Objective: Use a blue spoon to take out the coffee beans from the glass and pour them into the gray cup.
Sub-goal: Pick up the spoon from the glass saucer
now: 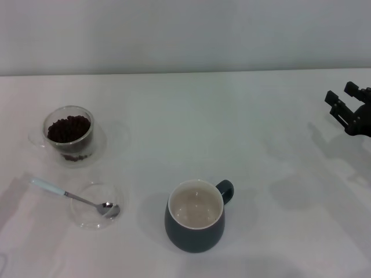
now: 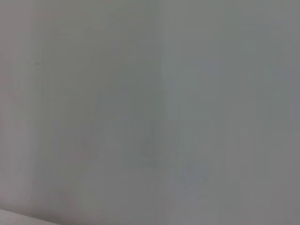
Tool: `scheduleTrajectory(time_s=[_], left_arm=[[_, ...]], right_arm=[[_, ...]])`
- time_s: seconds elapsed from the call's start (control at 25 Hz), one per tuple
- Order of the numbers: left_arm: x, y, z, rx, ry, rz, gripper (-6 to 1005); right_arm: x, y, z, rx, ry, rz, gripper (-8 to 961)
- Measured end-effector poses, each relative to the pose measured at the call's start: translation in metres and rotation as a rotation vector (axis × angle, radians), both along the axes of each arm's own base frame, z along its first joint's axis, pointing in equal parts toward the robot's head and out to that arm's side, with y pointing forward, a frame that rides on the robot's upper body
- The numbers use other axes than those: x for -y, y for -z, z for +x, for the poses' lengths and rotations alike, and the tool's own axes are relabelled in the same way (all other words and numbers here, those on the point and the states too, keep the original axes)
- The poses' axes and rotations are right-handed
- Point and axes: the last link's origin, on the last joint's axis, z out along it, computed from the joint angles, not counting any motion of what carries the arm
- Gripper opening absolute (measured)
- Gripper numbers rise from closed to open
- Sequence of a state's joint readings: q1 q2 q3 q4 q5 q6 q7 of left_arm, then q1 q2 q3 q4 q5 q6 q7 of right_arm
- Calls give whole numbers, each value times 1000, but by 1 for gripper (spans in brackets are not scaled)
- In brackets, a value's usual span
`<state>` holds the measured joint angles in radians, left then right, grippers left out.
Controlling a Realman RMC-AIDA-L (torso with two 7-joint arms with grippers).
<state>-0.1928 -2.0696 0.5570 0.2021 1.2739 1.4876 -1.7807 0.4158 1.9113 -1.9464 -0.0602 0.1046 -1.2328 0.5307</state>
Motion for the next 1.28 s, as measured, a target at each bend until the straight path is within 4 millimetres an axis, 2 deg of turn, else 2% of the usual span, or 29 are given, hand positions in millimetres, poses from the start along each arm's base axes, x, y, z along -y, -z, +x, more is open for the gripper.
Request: scheduleTrajectory(time_s=[0.24,0.48,0.92,1.28], left_arm=[[-1,17,-9,46,-108,-56,647],[-3,23,-16,22,-163,-83,647],[-27,44,-3,-37,-128,-195,648],[-28,57,-1,-59,-140,-257,649]], right_arm=[[-5,2,-1,26,8,1,509],[-6,5,4,39,43,-5,508],[-6,8,2,34,43,-7,509],[-7,10,0,30,40,-9,509]])
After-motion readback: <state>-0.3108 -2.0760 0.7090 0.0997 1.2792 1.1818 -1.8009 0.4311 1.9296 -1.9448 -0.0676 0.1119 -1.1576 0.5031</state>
